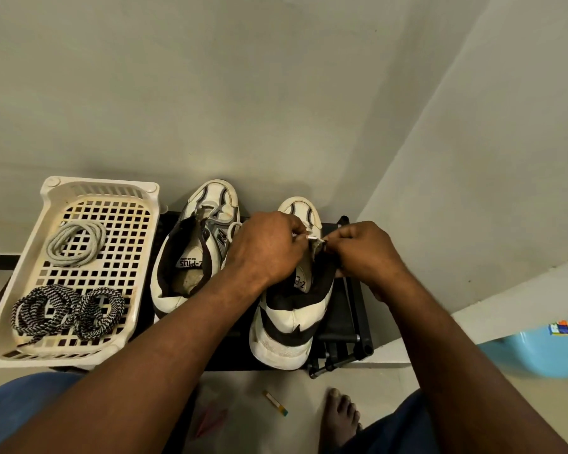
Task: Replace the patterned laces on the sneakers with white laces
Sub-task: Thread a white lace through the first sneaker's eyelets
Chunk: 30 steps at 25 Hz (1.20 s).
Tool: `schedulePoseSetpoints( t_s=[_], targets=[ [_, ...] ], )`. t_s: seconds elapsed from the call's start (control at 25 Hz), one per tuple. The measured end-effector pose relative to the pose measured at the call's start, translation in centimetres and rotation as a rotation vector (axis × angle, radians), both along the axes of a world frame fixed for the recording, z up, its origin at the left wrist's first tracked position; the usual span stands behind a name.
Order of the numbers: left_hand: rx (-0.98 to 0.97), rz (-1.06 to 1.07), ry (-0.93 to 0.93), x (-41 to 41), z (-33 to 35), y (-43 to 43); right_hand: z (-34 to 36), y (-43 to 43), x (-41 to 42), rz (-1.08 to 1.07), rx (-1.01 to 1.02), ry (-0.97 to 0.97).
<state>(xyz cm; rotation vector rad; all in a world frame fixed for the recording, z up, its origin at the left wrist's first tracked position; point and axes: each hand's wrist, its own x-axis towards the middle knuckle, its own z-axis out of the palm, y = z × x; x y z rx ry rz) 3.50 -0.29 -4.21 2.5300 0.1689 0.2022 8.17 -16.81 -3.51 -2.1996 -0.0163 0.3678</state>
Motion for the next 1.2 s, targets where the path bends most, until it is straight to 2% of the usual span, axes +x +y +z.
schedulePoseSetpoints(
  t_s=[0.12, 0.28, 0.44, 0.68, 0.88, 1.08, 1.2],
  targets=[
    [0.016, -0.015, -0.012, -0.3, -0.2, -0.3, 0.1, -0.5, 0.3, -0.087, 0.251, 0.242],
    [0.089, -0.002, -0.028, -0.1, -0.6, -0.9, -0.1, -0.9, 0.6, -0.086, 0.376, 0.341],
    [0.13, 0.045, -0.049, 0.0, -1.3, -1.5, -0.5, -1.1, 1.0, -0.082, 0.392, 0.353],
    [0.051, 0.029, -0.028, 0.2, -1.2, -0.9, -0.5, -1.0, 1.0, -0.089, 0.386, 0.348],
    [0.075, 0.058, -0.051, 0.1, -1.5, -1.3, -0.6, -0.8, 1.1, -0.102, 0.347, 0.326],
    [-0.006, -0.031, 0.002, 0.6, -1.8, -0.5, -0.9, -0.8, 1.1, -0.129, 0.328, 0.331],
    [0.042, -0.04, -0.002, 0.5, -1.9, -0.6, -0.9, -0.7, 1.0, -0.122, 0.335, 0.354]
  ],
)
